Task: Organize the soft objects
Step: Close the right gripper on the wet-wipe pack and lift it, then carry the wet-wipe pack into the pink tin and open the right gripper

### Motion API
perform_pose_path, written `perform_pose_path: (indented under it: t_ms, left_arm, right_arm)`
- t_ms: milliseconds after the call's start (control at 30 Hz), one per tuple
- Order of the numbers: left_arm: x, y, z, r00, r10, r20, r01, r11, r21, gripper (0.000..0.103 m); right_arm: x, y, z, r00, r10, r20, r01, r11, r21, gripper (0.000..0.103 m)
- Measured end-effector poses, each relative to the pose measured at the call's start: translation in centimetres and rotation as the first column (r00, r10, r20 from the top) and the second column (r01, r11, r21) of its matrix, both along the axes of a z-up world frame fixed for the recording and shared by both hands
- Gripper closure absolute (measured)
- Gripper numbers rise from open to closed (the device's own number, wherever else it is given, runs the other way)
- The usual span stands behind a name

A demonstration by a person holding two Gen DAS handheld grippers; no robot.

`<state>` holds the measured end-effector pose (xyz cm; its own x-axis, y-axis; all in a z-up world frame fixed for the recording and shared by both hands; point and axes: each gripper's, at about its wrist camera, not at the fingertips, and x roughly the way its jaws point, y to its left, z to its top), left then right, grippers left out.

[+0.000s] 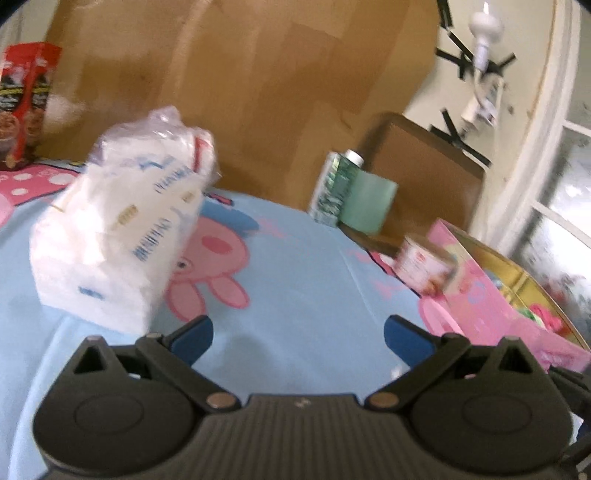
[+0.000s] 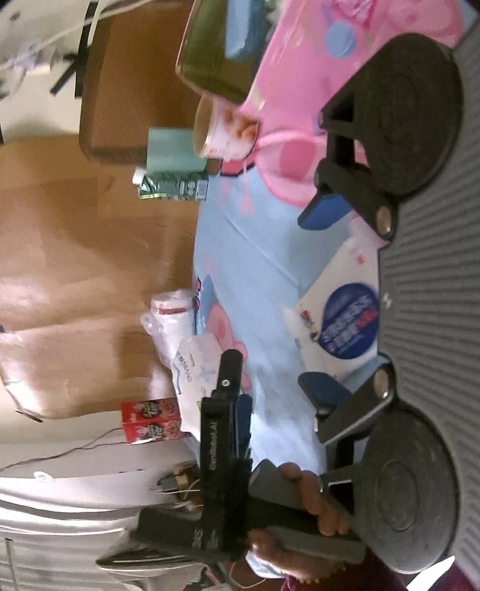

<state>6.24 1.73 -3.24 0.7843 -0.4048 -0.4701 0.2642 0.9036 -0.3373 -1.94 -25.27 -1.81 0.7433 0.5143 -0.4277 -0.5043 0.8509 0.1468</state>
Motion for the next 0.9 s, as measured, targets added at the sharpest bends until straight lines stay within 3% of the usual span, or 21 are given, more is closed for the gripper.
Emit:
perform_pose_path:
  t_ms: [167, 267, 367, 433, 533, 600, 700, 900]
  left_arm:
    - [-1.5, -2.3, 0.1, 0.989, -0.141, -0.054, 0.140, 0.990, -0.032, 0.012]
    - [-1.9, -4.7, 0.1, 0.974, -0.202, -0.100, 0.205, 0.978, 0.024, 0.026]
    - [-2.4, -7.0, -0.1, 0.972, -0.211, -0.107, 0.223, 0.968, 0.118, 0.029]
    - [-2.7, -8.4, 0.0, 0.961, -0.251, -0.111, 0.266, 0.954, 0.139, 0.032]
    - [-3.0, -9.4, 0.8, 0.962, -0.245, -0.118, 0.260, 0.955, 0.141, 0.033]
    - [-3.3, -9.8, 2.1, 0.962, -0.260, -0.087, 0.270, 0.955, 0.123, 0.033]
    - [-3.6, -11.5, 4.6, 0.952, -0.306, -0.012, 0.305, 0.944, 0.129, 0.033]
    - [-2.2, -19.0, 7.9, 0.902, -0.422, 0.092, 0.402, 0.898, 0.178, 0.033]
  right_arm:
    - [-1.6, -0.7, -1.1, 1.000, -0.005, -0.025, 0.003, 0.998, -0.056, 0.014]
    - [-1.5, 0.0, -1.8, 0.999, 0.005, -0.035, -0.008, 0.996, -0.094, 0.014]
    - [-1.1, 1.2, -2.4, 0.999, 0.017, -0.049, -0.024, 0.989, -0.143, 0.015]
    - [-1.0, 1.5, -2.4, 0.999, 0.025, -0.042, -0.030, 0.992, -0.125, 0.035]
    - [-0.7, 1.8, -2.1, 1.000, 0.001, -0.023, -0.004, 0.992, -0.129, 0.037]
    - [-1.3, 1.1, -1.8, 1.000, -0.017, 0.008, 0.018, 0.994, -0.111, 0.037]
    - [-2.8, -0.7, -0.3, 0.990, -0.064, 0.122, 0.075, 0.993, -0.088, 0.037]
    - [-3.3, -5.8, 2.1, 0.936, -0.229, 0.266, 0.254, 0.965, -0.062, 0.037]
